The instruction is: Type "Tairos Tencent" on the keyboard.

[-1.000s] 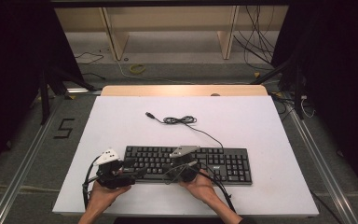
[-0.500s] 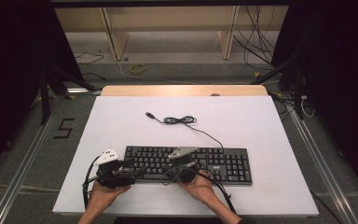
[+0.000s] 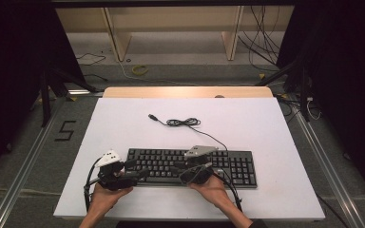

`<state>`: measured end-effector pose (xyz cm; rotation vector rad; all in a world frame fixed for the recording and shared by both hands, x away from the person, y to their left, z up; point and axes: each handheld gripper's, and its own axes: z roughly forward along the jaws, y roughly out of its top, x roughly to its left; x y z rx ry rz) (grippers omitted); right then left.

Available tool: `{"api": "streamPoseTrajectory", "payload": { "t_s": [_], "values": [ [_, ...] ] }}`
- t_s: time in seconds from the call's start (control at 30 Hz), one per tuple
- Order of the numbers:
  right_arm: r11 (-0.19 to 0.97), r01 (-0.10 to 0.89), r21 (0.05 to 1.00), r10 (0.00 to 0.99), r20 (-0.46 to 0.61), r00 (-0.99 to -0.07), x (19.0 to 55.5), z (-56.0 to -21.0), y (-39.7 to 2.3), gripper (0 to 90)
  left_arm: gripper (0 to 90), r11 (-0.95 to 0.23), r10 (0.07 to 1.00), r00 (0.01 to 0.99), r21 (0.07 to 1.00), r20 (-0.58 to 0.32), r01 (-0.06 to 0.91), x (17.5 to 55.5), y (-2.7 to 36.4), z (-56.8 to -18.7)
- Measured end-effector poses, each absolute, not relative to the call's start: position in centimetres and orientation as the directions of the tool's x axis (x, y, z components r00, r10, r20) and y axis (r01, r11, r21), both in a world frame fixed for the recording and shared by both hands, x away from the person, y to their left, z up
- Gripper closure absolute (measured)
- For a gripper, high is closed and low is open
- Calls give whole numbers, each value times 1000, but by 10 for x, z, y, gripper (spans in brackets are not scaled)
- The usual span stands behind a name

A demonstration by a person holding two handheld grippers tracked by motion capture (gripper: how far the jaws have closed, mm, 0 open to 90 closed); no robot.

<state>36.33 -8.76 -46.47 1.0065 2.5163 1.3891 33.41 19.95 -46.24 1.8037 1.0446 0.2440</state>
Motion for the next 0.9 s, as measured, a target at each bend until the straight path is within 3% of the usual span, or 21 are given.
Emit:
{"api": "streamPoseTrajectory", "payload": {
  "t_s": [0.27, 0.9],
  "values": [
    [348, 495, 796, 578, 234, -782, 358, -460, -100, 518, 314, -146, 743, 613, 829, -269, 541, 337, 196, -461],
    [299, 491, 818, 597, 241, -765, 350, -454, -123, 393, 317, -154, 749, 608, 823, -264, 547, 348, 189, -458]
  ]
}}
